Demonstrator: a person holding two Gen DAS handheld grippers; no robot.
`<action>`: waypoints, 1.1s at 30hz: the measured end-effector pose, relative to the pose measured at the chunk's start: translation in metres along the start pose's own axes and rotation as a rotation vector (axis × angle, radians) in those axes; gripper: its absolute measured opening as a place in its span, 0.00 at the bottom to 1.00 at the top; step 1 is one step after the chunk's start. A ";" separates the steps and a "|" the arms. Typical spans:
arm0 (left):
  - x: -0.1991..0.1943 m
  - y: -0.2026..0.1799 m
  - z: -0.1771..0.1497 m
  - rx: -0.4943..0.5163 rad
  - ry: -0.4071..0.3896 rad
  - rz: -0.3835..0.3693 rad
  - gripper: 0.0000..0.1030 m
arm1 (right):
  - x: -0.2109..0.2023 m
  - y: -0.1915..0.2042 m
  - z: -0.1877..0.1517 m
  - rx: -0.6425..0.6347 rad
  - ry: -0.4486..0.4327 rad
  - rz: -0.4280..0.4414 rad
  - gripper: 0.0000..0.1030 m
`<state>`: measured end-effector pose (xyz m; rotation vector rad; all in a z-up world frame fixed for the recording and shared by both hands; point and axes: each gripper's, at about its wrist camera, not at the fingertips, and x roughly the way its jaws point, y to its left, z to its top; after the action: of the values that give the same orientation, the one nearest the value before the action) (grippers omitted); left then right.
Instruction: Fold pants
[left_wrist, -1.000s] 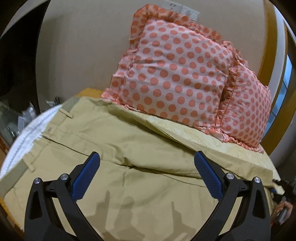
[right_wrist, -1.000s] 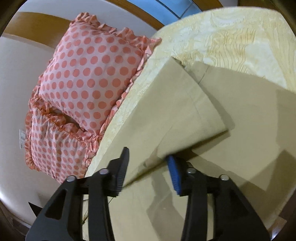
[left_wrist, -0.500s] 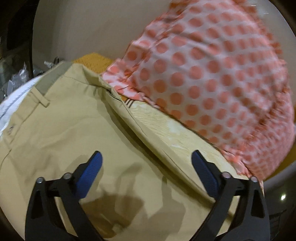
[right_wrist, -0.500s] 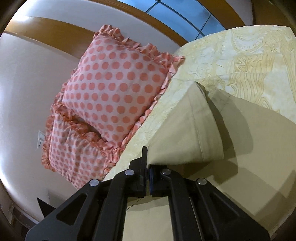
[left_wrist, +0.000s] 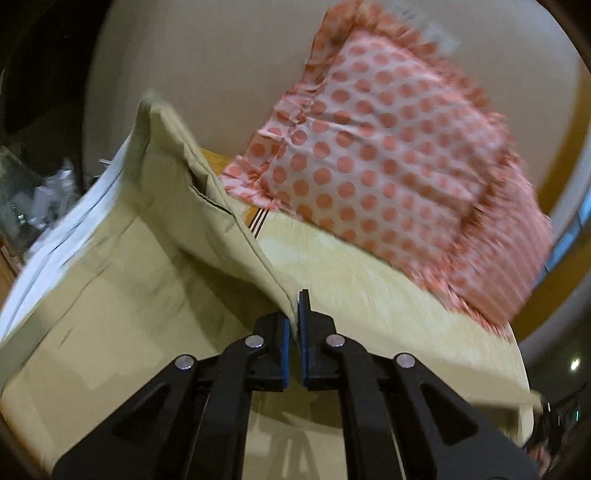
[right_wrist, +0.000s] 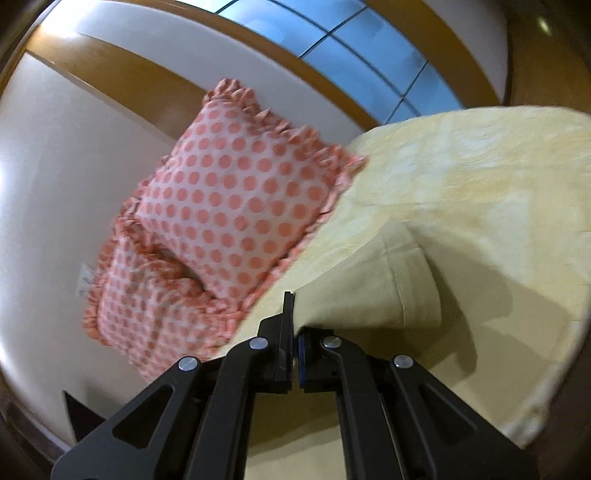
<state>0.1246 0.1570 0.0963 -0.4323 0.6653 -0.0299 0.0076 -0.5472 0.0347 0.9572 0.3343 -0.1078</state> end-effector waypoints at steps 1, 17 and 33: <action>-0.021 0.006 -0.021 -0.001 0.002 -0.002 0.04 | -0.003 -0.005 -0.003 0.002 0.000 -0.014 0.01; -0.078 0.048 -0.137 -0.060 0.004 0.054 0.41 | -0.054 -0.050 -0.029 -0.061 -0.135 -0.311 0.27; -0.107 0.089 -0.135 -0.213 -0.101 0.130 0.58 | -0.051 -0.069 -0.030 -0.035 -0.187 -0.360 0.31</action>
<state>-0.0509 0.2042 0.0299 -0.5906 0.5982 0.1865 -0.0643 -0.5653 -0.0189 0.8371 0.3319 -0.5152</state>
